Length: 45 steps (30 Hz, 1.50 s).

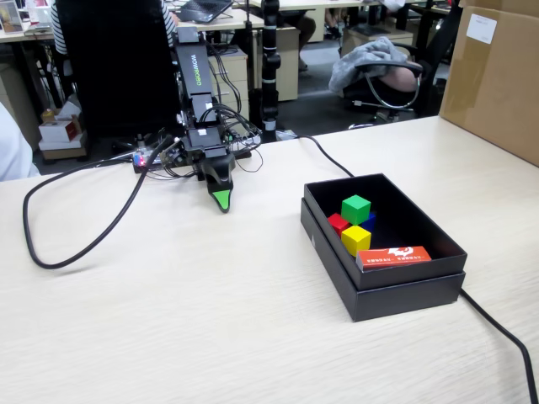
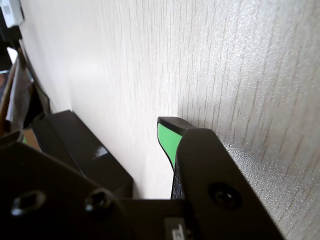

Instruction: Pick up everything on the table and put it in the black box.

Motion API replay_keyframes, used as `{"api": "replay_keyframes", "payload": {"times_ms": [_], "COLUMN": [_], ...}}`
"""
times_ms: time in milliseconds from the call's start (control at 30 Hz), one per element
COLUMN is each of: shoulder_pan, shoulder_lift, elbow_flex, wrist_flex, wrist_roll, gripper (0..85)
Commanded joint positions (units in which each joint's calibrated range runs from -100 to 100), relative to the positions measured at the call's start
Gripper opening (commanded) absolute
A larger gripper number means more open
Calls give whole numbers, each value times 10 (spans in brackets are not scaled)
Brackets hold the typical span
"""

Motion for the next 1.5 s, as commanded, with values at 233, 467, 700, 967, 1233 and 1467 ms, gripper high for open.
{"api": "replay_keyframes", "payload": {"times_ms": [233,467,700,967,1233,1467], "shoulder_pan": [13,12,12,12,12,12], "shoulder_lift": [0,0,0,0,0,0], "elbow_flex": [-8,-8,-7,-7,-7,-7], "wrist_flex": [-70,-77,-77,-77,-77,-77], "wrist_roll": [0,0,0,0,0,0], "gripper": [496,485,485,485,485,485]}}
